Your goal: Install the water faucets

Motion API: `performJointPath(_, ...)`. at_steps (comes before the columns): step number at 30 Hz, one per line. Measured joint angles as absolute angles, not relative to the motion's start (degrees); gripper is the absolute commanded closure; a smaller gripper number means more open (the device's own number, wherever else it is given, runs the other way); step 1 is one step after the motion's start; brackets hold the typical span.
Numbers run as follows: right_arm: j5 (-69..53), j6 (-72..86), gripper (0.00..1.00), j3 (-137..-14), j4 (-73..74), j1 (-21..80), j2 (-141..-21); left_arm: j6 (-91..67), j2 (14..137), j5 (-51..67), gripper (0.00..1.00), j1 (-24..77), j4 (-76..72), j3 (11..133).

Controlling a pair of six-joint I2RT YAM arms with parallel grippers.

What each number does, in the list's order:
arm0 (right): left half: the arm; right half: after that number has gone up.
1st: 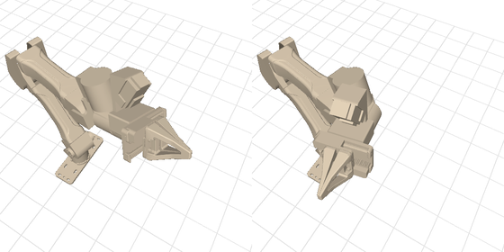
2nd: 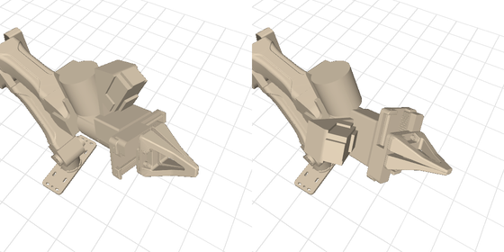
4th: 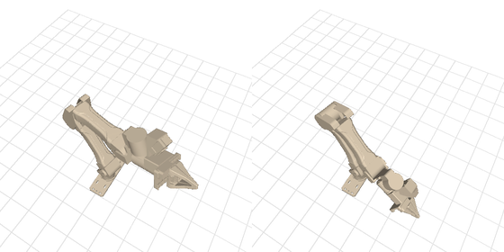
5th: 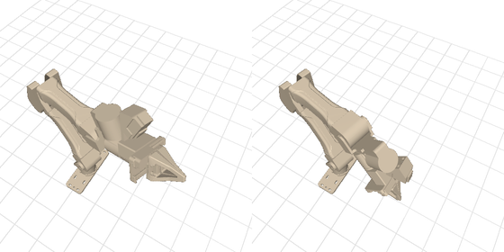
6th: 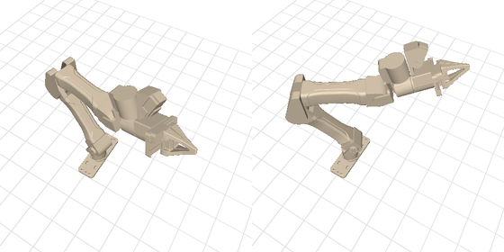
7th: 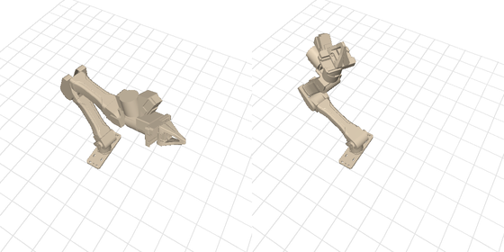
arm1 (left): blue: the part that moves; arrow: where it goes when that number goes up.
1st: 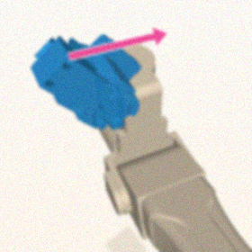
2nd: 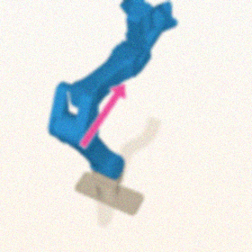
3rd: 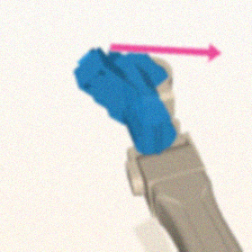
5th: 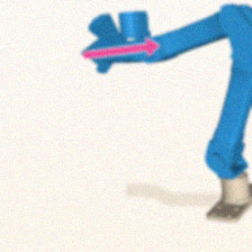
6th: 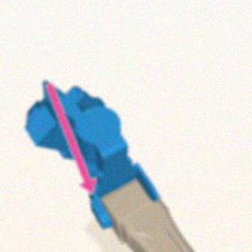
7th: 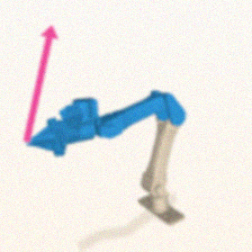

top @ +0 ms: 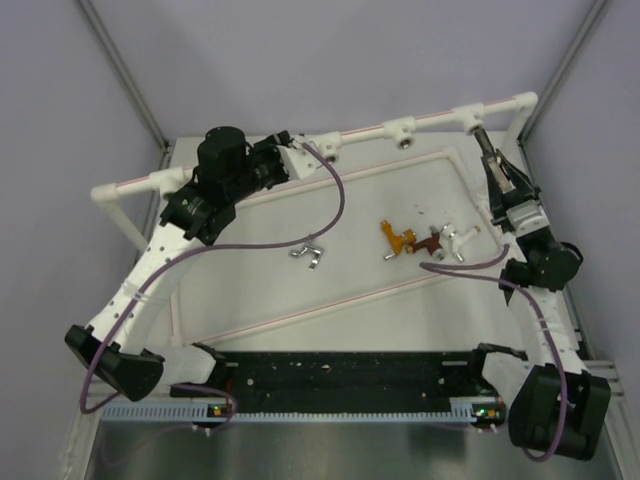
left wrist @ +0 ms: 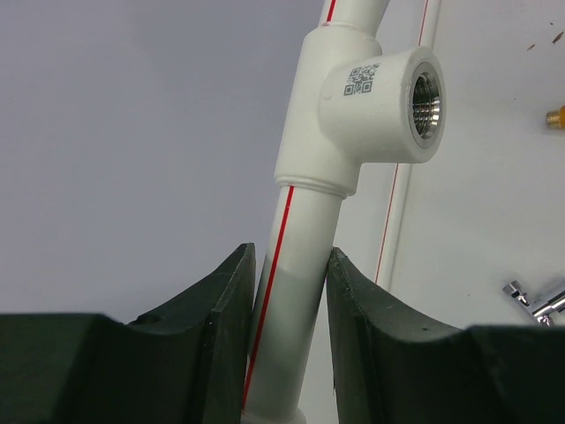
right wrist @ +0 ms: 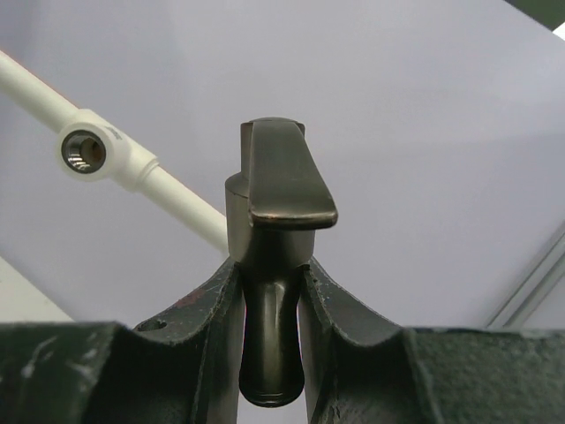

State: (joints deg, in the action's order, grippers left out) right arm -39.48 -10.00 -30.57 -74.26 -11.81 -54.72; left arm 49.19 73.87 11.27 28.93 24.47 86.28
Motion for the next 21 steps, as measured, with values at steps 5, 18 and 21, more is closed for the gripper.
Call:
performJointPath(5,-39.9,-17.9,1.00,-30.7,-74.3,-11.8,-53.8,49.1,73.5,11.6,1.00,28.8,24.4,86.0)
performJointPath(18,-41.7,-21.4,1.00,-30.9,-74.3,-11.8,-60.4,48.1,73.1,12.4,1.00,28.3,24.4,85.7)
performJointPath(21,-41.9,-20.4,1.00,-30.9,-74.1,-11.8,-61.9,48.0,73.1,12.6,1.00,28.3,24.4,85.7)
